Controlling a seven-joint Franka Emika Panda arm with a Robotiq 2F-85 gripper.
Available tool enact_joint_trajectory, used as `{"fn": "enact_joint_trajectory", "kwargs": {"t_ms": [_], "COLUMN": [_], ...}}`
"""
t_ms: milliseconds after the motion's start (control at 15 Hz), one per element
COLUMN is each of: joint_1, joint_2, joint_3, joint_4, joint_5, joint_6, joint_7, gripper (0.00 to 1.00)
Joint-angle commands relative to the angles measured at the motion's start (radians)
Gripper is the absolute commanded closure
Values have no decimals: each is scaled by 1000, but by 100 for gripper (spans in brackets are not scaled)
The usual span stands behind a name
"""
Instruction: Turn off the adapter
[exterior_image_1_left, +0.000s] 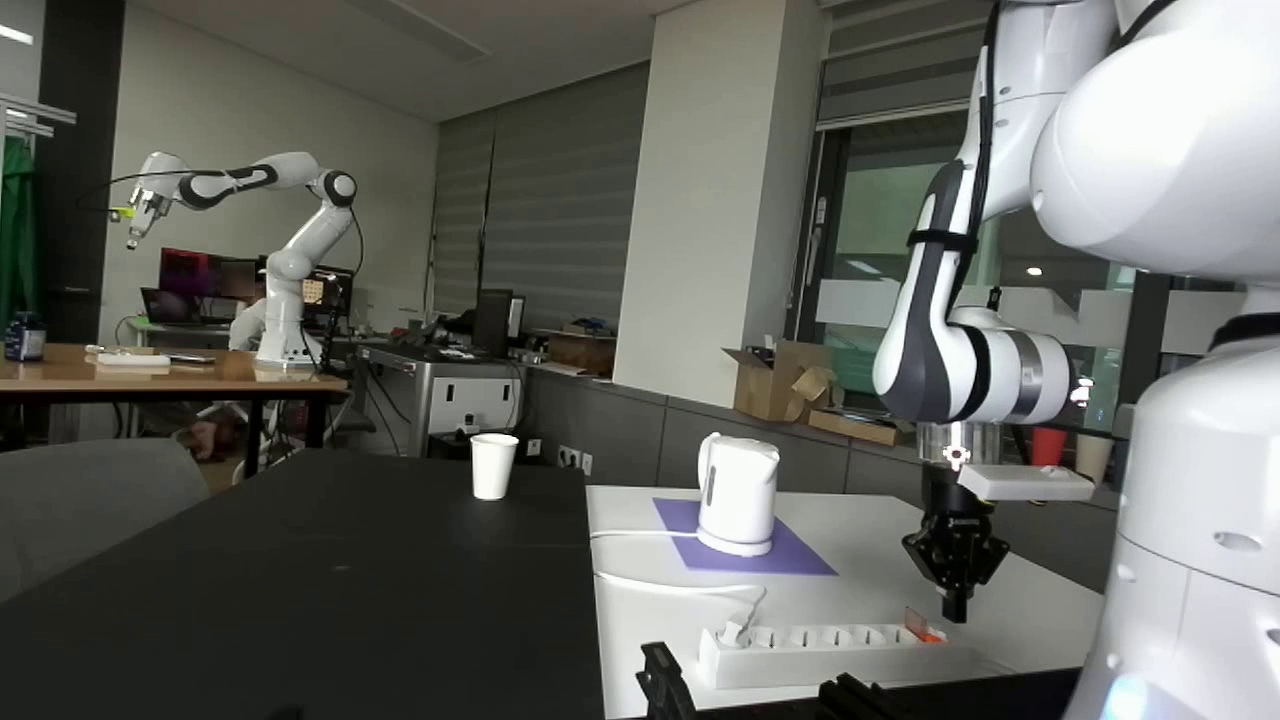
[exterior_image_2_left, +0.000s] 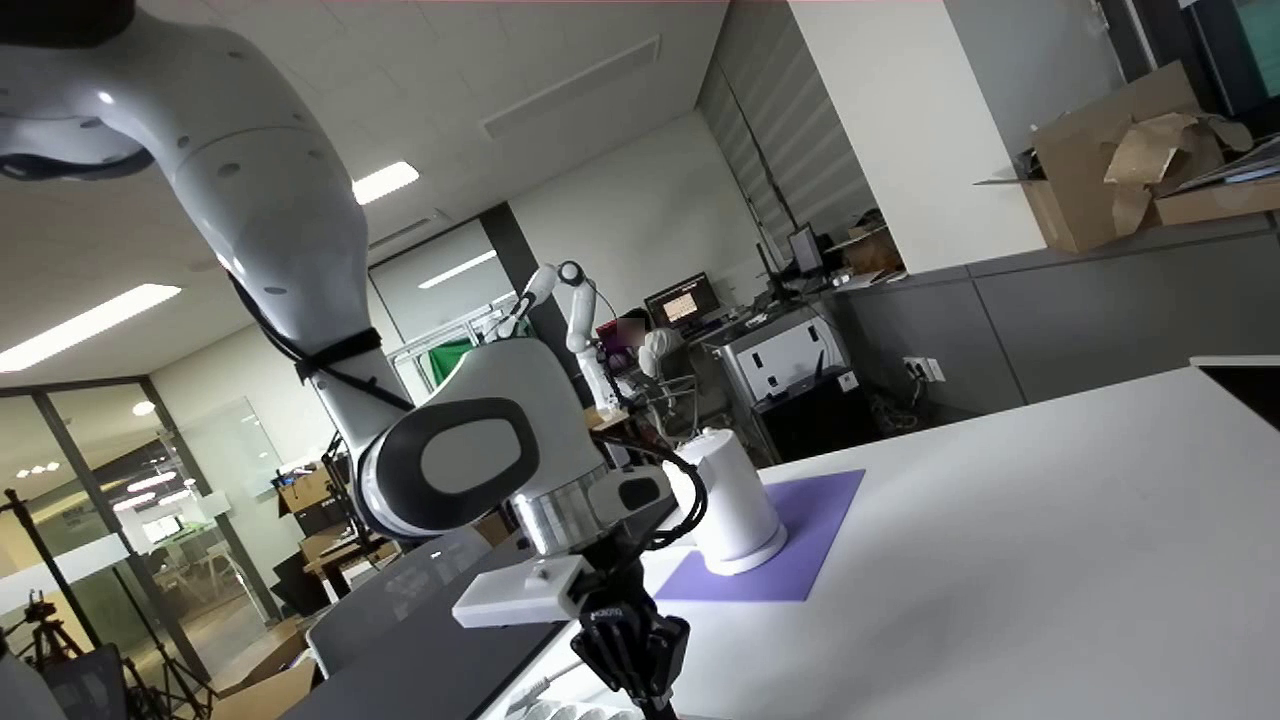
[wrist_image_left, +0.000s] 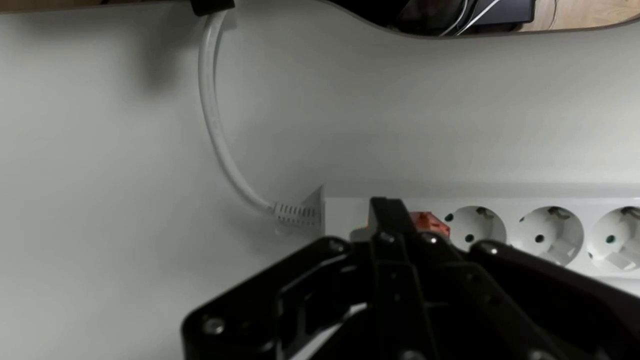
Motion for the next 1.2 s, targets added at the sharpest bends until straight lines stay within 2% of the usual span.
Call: {"fn": "enact_joint_trajectory", "kwargs": {"t_ms": [0,267,467,867,1133], "joint_1": [-57,-104,-116,-102,-112], "joint_2": [57,96,116,144,162], "joint_3": [52,100,119,115,127], "joint_4": [52,92,120,147,148], "joint_5": [19,20,23,41,62], "joint_6": [19,26,-18,-70,-40], "joint_7": [-26,-34,-30,-18,-17], "gripper": [100,100,100,100,100]}}
